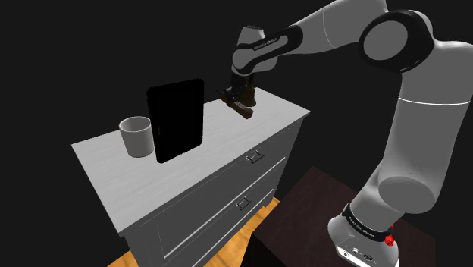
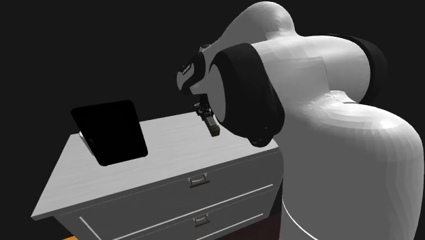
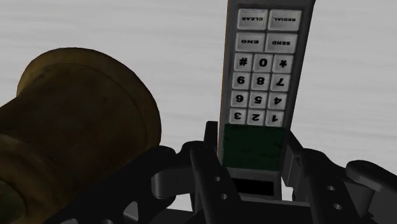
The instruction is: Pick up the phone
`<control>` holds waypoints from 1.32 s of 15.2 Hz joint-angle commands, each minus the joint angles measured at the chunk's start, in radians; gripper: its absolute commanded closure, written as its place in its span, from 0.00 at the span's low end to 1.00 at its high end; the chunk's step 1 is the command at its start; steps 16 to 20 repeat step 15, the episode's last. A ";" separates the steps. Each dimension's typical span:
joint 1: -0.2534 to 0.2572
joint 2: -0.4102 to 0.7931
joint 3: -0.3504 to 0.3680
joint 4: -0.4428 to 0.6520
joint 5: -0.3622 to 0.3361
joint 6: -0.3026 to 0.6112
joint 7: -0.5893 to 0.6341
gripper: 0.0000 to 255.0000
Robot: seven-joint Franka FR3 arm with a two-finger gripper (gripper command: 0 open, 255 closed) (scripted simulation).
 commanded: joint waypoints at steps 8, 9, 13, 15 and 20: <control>0.002 -0.043 -0.002 0.061 -0.007 -0.103 0.005 1.00; 0.002 -0.047 -0.002 0.069 -0.007 -0.115 0.006 1.00; 0.002 -0.061 -0.003 0.104 -0.010 -0.164 0.008 1.00; 0.002 -0.061 -0.003 0.106 -0.010 -0.166 0.008 1.00; 0.002 -0.061 -0.003 0.106 -0.010 -0.166 0.008 1.00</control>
